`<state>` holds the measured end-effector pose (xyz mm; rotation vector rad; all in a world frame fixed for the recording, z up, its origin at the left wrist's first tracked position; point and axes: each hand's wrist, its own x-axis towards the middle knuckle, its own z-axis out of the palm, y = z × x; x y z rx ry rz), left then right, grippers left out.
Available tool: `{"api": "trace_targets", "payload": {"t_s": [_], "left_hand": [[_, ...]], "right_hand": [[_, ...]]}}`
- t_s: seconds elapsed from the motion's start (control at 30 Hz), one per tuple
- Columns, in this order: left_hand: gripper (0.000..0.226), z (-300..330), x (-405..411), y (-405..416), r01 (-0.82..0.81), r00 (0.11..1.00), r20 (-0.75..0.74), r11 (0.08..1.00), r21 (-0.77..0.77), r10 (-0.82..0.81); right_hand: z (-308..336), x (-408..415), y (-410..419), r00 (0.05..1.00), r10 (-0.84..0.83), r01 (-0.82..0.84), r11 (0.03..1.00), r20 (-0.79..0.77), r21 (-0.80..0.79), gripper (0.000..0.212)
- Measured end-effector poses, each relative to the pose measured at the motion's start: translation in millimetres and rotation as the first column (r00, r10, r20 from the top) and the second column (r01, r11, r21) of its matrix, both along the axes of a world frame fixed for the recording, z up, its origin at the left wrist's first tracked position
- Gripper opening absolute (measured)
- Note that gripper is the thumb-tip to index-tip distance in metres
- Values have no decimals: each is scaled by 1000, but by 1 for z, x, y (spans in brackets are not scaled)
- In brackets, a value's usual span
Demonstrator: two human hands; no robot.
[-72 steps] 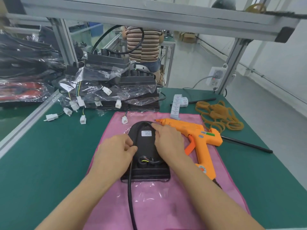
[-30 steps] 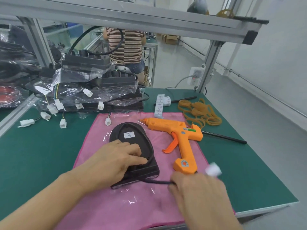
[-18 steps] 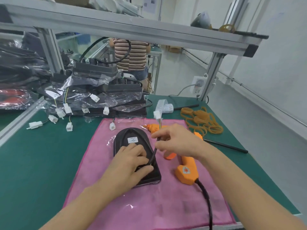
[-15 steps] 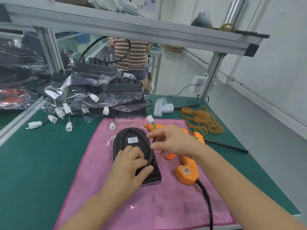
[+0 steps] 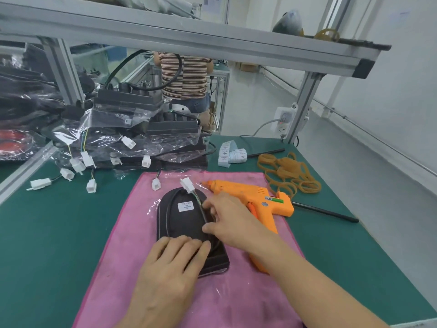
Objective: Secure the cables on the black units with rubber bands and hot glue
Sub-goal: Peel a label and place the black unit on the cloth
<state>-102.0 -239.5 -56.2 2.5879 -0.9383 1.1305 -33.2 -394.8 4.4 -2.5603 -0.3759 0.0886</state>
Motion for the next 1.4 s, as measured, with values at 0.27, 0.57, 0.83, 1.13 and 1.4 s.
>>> {"api": "trace_targets", "payload": {"t_s": [0.27,0.57,0.83,1.13,1.4], "left_hand": [[43,40,12,-21,62,997,32,977,202,-70],[46,40,85,12,-139,834,-551,977,-160,29],[55,31,100,2,5,850,-525,999,-53,-32],[59,32,112,-3,59,864,-501,998,20,-41],[55,30,116,-1,-35,678,-669,896,-444,-305]], "right_hand": [[-15,-17,11,992,-44,64,983,120,-172,45],[-22,-20,14,986,-108,127,982,129,-143,50],[-16,-27,14,994,-84,74,986,-66,-152,59],[18,64,-103,856,-413,499,819,311,-283,24],[-20,112,-177,704,-698,658,569,133,-494,14]]}}
